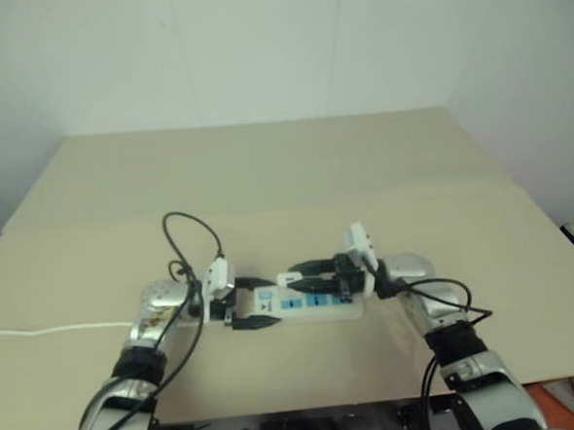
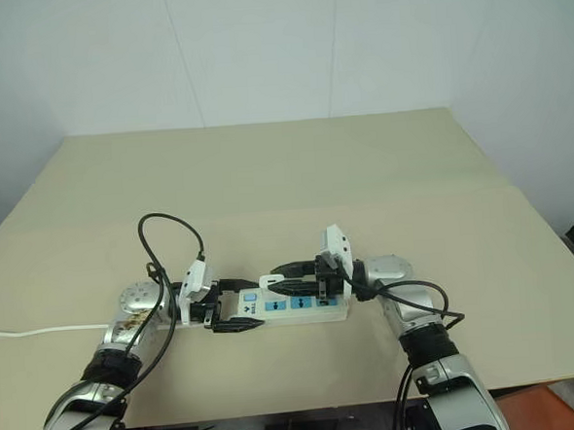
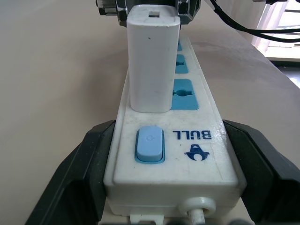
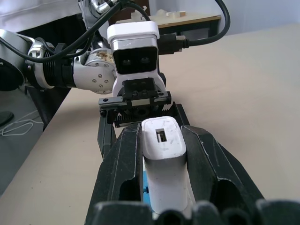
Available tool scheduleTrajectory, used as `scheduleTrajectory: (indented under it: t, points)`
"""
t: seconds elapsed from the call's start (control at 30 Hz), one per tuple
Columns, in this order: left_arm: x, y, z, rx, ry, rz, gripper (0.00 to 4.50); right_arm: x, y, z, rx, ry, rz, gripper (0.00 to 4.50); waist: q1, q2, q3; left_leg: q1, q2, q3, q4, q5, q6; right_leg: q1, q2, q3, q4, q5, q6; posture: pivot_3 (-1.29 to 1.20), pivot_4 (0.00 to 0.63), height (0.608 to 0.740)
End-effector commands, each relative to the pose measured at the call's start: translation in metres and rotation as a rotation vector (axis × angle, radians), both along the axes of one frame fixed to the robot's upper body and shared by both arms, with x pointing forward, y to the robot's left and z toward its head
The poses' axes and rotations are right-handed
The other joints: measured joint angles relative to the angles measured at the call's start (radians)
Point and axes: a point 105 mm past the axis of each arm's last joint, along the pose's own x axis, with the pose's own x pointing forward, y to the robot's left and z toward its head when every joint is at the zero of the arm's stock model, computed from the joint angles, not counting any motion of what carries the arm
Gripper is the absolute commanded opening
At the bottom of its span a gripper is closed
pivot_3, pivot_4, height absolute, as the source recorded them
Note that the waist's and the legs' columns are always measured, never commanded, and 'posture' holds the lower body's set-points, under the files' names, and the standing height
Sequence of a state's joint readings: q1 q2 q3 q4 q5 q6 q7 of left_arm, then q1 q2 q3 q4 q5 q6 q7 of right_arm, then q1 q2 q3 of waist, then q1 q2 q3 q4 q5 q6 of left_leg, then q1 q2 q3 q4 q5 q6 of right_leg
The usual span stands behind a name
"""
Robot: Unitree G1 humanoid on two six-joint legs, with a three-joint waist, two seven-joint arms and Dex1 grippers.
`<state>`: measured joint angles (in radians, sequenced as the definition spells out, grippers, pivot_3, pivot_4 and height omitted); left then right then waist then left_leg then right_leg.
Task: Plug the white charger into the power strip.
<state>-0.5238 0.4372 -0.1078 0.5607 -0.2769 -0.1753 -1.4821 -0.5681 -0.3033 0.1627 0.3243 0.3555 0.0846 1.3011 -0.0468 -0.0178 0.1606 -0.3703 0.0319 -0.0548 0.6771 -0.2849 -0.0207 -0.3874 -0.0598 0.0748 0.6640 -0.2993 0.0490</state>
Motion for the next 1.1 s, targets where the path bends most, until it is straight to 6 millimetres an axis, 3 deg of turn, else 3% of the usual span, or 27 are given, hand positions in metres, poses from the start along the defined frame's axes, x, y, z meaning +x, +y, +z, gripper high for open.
scheduleTrajectory:
  t: [0.03, 0.17, 0.5, 0.53, 0.57, 0.83, 1.0, 1.1]
  points:
    - [-0.001, 0.001, 0.001, -0.003, -0.004, 0.003, 3.29, -0.007, 0.005, -0.033, -0.103, 0.086, 0.014, 1.12, 0.0, 0.0, 0.0, 0.0, 0.0, 0.0, 0.0, 0.0, 0.0, 0.0, 0.0, 0.0, 0.0, 0.0, 0.0, 0.0, 0.15, 0.74]
    - [-0.001, 0.002, 0.001, -0.001, -0.004, 0.004, 3.29, -0.003, 0.005, -0.031, -0.105, 0.123, -0.001, 1.12, -0.001, 0.0, 0.0, 0.001, 0.0, 0.001, 0.0, 0.0, 0.0, 0.0, 0.0, 0.0, 0.0, 0.0, 0.0, 0.0, 0.15, 0.74]
    - [-0.001, 0.001, 0.0, -0.004, -0.007, 0.006, 3.29, -0.001, -0.001, -0.016, -0.018, 0.021, -0.009, 1.12, -0.001, 0.0, 0.0, 0.001, 0.0, 0.001, 0.0, 0.0, 0.0, 0.0, 0.0, 0.0, 0.001, 0.0, 0.0, 0.0, 0.15, 0.74]
    - [-0.001, 0.001, 0.0, -0.005, -0.006, 0.007, 3.29, 0.0, -0.001, -0.015, -0.014, 0.012, -0.011, 1.81, -0.001, 0.0, 0.0, 0.001, 0.0, 0.001, 0.0, 0.0, 0.0, 0.0, 0.0, 0.0, 0.001, 0.0, 0.0, 0.0, 0.15, 0.74]
    - [-0.001, 0.001, 0.0, -0.006, -0.007, 0.008, 3.29, 0.0, -0.002, -0.014, -0.009, 0.008, -0.014, 1.95, 0.0, 0.0, 0.0, 0.001, 0.0, 0.001, 0.0, 0.0, 0.0, 0.0, 0.0, 0.0, 0.001, 0.0, 0.0, 0.0, 0.15, 0.74]
    - [-0.001, 0.0, -0.001, -0.012, -0.008, 0.012, 3.29, 0.005, -0.007, -0.004, 0.023, -0.006, -0.033, 4.49, 0.002, 0.0, 0.0, 0.0, 0.0, 0.0, 0.0, 0.0, 0.0, 0.0, 0.0, 0.0, 0.001, 0.0, 0.0, 0.0, 0.15, 0.74]
    - [0.0, -0.001, 0.001, -0.028, 0.048, 0.004, 3.29, 0.007, -0.009, 0.0, 0.041, -0.056, -0.056, 4.49, 0.002, 0.0, 0.0, 0.0, 0.0, 0.0, 0.0, 0.0, 0.0, 0.0, 0.0, -0.001, 0.0, 0.0, 0.0, 0.0, 0.15, 0.74]
    - [-0.005, 0.0, 0.006, -0.02, 0.064, -0.061, 4.29, 0.008, -0.01, 0.0, 0.048, -0.054, -0.065, 4.5, 0.001, 0.0, 0.0, 0.0, 0.0, 0.0, 0.0, 0.0, 0.0, 0.0, 0.0, -0.001, 0.0, 0.0, 0.0, 0.0, 0.15, 0.74]
